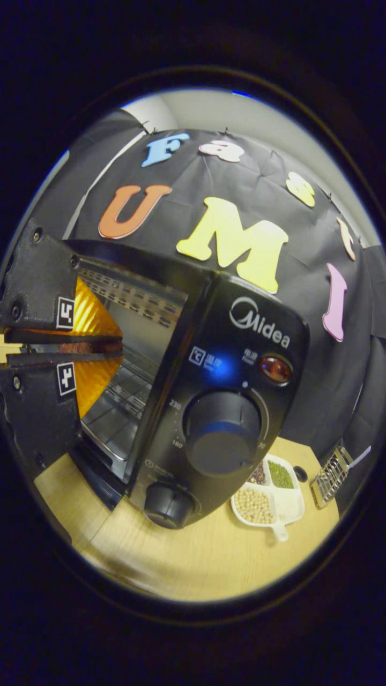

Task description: Open the toaster oven, put the food inside, and close the toaster oven door.

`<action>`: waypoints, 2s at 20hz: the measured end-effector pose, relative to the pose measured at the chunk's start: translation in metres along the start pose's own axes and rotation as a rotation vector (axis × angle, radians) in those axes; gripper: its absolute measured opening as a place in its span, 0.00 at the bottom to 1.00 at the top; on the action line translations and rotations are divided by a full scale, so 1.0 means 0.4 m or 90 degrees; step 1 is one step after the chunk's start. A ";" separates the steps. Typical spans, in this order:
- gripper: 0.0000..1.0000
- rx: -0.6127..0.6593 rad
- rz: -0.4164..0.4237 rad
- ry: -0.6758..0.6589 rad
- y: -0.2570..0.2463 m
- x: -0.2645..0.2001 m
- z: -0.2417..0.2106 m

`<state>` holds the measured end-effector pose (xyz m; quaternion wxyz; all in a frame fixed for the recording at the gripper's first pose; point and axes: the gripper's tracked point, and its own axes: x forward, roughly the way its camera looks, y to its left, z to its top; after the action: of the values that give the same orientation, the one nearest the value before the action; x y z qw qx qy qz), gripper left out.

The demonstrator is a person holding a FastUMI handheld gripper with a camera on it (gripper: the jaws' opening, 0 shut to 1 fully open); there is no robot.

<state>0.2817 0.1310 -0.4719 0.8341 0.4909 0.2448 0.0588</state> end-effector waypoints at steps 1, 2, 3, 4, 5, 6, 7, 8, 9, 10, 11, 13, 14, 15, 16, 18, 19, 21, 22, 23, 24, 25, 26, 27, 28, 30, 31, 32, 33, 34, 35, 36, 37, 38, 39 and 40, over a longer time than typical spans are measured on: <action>0.10 -0.020 -0.025 -0.005 -0.019 0.003 -0.002; 0.11 -0.040 -0.054 -0.008 -0.043 0.004 -0.004; 0.13 -0.062 -0.076 -0.003 -0.060 0.004 -0.009; 0.14 -0.082 -0.088 0.009 -0.068 -0.001 -0.016; 0.15 -0.105 -0.103 0.009 -0.073 0.000 -0.014; 0.15 -0.136 -0.115 0.024 -0.083 -0.003 -0.019; 0.17 -0.160 -0.119 0.027 -0.082 -0.008 -0.016; 0.17 -0.169 -0.130 0.035 -0.089 -0.012 -0.021; 0.19 -0.179 -0.139 0.039 -0.088 -0.019 -0.019; 0.19 -0.203 -0.152 0.041 -0.093 -0.021 -0.015; 0.20 -0.236 -0.167 0.044 -0.099 -0.030 -0.008; 0.18 -0.296 -0.190 0.039 -0.096 -0.047 0.004; 0.20 -0.324 -0.185 0.032 -0.083 -0.059 0.014; 0.23 -0.352 -0.183 0.025 -0.074 -0.063 0.025; 0.26 -0.372 -0.183 0.017 -0.064 -0.081 0.034; 0.41 -0.414 -0.177 0.015 -0.027 -0.123 0.041; 0.50 -0.443 -0.172 0.014 -0.008 -0.143 0.040; 0.77 -0.522 -0.177 -0.005 0.025 -0.186 0.059; 0.83 -0.566 -0.177 -0.017 0.043 -0.207 0.068; 0.88 -0.603 -0.172 -0.029 0.060 -0.224 0.061; 0.91 -0.637 -0.166 -0.035 0.074 -0.249 0.053; 0.93 -0.665 -0.162 -0.034 0.084 -0.275 0.038; 0.93 -0.691 -0.156 -0.029 0.090 -0.304 0.018; 0.97 -0.712 -0.146 -0.021 0.094 -0.332 -0.005; 0.97 -0.731 -0.137 -0.021 0.099 -0.358 -0.022; 0.97 -0.764 -0.122 -0.019 0.105 -0.415 -0.059; 0.97 -0.768 -0.116 -0.023 0.109 -0.440 -0.070; 0.98 -0.767 -0.105 -0.021 0.112 -0.459 -0.088; 1.00 -0.768 -0.101 -0.011 0.107 -0.475 -0.110; 1.00 -0.772 -0.108 -0.005 0.093 -0.492 -0.119; 1.00 -0.774 -0.116 -0.001 0.076 -0.508 -0.127; 1.00 -0.778 -0.123 0.013 0.056 -0.523 -0.145; 1.00 -0.780 -0.127 0.032 0.033 -0.535 -0.167; 1.00 -0.781 -0.133 0.046 0.011 -0.547 -0.183; 1.00 -0.781 -0.140 0.057 -0.012 -0.557 -0.194; 1.00 -0.778 -0.149 0.071 -0.036 -0.565 -0.208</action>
<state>0.0435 0.1129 -0.4379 0.9510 -0.1088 0.2624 0.1223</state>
